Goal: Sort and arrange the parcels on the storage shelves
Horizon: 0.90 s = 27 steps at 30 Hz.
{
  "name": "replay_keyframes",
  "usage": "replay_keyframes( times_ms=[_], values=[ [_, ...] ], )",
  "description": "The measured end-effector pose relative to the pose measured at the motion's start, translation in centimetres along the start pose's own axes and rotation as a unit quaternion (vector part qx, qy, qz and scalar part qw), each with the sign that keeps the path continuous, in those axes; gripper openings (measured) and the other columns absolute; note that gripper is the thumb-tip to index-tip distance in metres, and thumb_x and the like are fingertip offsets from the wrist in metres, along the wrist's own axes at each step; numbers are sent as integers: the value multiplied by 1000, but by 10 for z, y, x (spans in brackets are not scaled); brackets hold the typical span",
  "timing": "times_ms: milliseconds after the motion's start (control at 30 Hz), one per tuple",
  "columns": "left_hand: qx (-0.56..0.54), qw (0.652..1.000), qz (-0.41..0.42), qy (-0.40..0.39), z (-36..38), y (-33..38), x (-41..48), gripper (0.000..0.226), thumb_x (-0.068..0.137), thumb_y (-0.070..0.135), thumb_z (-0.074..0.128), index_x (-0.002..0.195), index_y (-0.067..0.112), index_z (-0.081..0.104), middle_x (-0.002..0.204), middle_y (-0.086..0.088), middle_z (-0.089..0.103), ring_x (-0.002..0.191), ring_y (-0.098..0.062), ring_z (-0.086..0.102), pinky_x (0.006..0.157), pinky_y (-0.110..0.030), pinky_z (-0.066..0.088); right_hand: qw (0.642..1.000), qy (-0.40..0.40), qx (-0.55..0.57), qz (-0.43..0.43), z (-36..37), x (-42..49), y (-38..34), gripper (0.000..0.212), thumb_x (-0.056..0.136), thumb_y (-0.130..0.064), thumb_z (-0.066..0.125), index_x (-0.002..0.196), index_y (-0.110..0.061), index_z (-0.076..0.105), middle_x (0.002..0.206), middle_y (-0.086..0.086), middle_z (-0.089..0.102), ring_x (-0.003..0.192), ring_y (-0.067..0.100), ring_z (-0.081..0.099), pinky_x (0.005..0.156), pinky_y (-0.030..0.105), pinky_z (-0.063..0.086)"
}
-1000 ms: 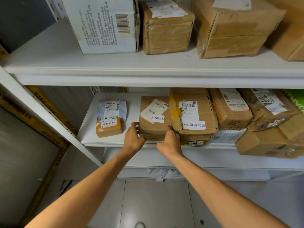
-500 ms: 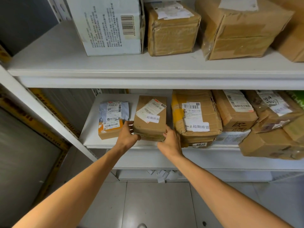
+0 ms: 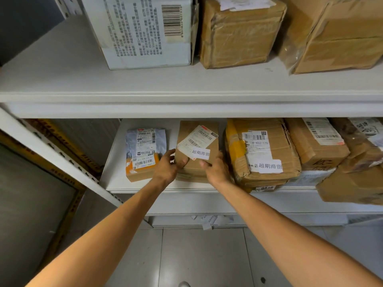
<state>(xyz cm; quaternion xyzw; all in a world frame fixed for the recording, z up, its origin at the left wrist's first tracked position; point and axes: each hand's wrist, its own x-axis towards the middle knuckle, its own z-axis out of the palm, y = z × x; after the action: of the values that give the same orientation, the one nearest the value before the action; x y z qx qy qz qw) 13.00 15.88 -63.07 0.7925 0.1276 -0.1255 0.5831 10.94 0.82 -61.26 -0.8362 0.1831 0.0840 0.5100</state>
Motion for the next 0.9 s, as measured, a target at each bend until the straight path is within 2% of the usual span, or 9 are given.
replay_keyframes(
  times_ms=[67,200,333,433,500,600,700,800,900],
  values=[
    [7,1000,-4,-3,1,-2,1,62,89,21,67,143,11,38,130,-11,56,115,-26,56,103,-40,45,1000,1,7,4,2,2,2,62,92,-17,64,143,-8,30,138,8,52,131,27,45,99,32,41],
    [-19,1000,-2,-10,0,0,-9,59,90,15,65,142,8,38,124,-9,53,107,-19,52,91,-28,45,1000,10,26,4,4,2,7,66,88,-10,68,144,-7,32,135,8,56,129,26,49,101,33,42],
    [-18,999,-19,-19,-2,-1,-23,64,90,12,65,145,11,33,127,-11,52,106,-18,50,91,-28,46,1000,-2,20,21,-1,-3,10,66,81,-6,75,136,-10,40,131,8,58,125,25,52,96,30,43],
    [-16,998,-42,-50,-7,-6,-31,79,89,11,66,153,17,20,128,-9,50,109,-20,50,100,-34,45,998,-41,7,42,-6,-9,10,93,78,-4,76,152,-10,19,141,7,51,134,24,44,106,33,37],
    [-6,995,-63,-81,-11,-5,-32,86,88,6,66,154,23,14,134,-12,47,110,-23,51,97,-36,48,996,-69,-7,53,-8,-12,7,104,79,-1,74,155,-11,4,144,5,48,136,23,41,106,31,36],
    [8,992,-85,-94,-11,3,-28,87,86,0,66,154,24,17,141,-12,44,122,-27,50,101,-38,47,994,-86,-21,59,-9,-13,-1,105,80,2,71,154,-11,-2,138,6,54,128,21,49,96,26,41],
    [-1,994,-86,-67,-7,7,-26,76,85,-4,64,149,17,29,139,-8,47,128,-27,45,106,-35,42,994,-81,-8,75,-9,-10,-7,108,80,1,73,154,-9,-7,137,6,55,130,19,47,102,27,39],
    [4,996,-68,-51,-4,3,-34,72,84,-9,62,144,15,30,123,-2,46,124,-25,45,94,-29,46,991,-107,-20,83,-12,-12,-8,113,82,-5,73,151,-6,-16,141,4,52,136,17,39,110,27,30],
    [-52,995,-64,-64,-8,-14,-42,86,80,-17,62,147,21,23,130,-9,47,110,-25,54,73,-32,57,988,-126,-9,85,-17,-20,-3,113,76,6,74,153,-9,-8,143,1,47,132,18,41,103,29,44]
  ],
)
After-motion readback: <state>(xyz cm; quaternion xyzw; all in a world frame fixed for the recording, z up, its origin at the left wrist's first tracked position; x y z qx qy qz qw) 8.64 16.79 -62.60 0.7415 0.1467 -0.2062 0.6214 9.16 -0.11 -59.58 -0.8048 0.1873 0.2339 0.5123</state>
